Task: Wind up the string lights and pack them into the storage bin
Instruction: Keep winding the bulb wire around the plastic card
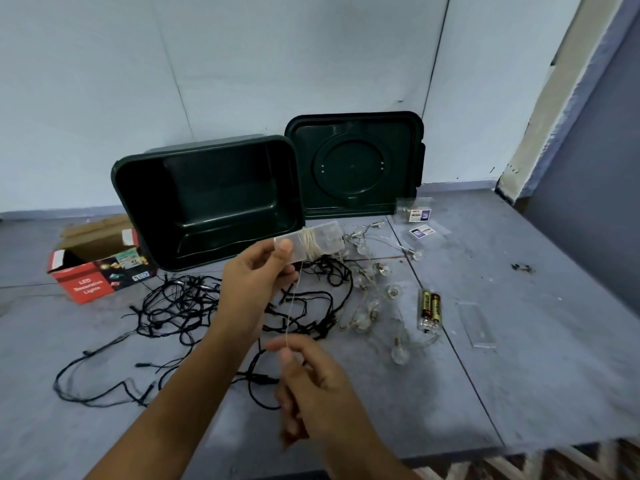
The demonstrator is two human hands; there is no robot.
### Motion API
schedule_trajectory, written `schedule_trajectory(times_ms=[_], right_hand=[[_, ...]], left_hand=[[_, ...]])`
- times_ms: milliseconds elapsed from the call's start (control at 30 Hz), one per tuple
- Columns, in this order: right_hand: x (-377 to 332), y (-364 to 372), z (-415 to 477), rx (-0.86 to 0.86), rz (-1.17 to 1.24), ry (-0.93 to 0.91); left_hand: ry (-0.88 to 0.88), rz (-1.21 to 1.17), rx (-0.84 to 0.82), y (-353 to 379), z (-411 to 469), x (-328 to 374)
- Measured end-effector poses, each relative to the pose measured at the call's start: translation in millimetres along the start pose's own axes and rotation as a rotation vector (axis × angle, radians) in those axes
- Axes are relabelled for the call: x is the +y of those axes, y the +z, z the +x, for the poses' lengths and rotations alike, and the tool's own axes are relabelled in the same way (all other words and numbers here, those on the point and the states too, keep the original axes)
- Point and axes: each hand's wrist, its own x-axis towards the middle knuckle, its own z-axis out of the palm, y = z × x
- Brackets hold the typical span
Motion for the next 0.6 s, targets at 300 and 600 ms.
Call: schedule_trajectory(times_ms=[300,600], right_hand=[[-98.4,-62.2,47.9,0.209,-0.974,-0.450],[-44.9,-97.0,85.9,-0.035,-0.003,0.172]], left_hand=[[0.005,0.246,-0.133,-4.7,-14.2,-11.3],[-0.074,0.080,-0.205,-7.9,-21.2,-2.6]])
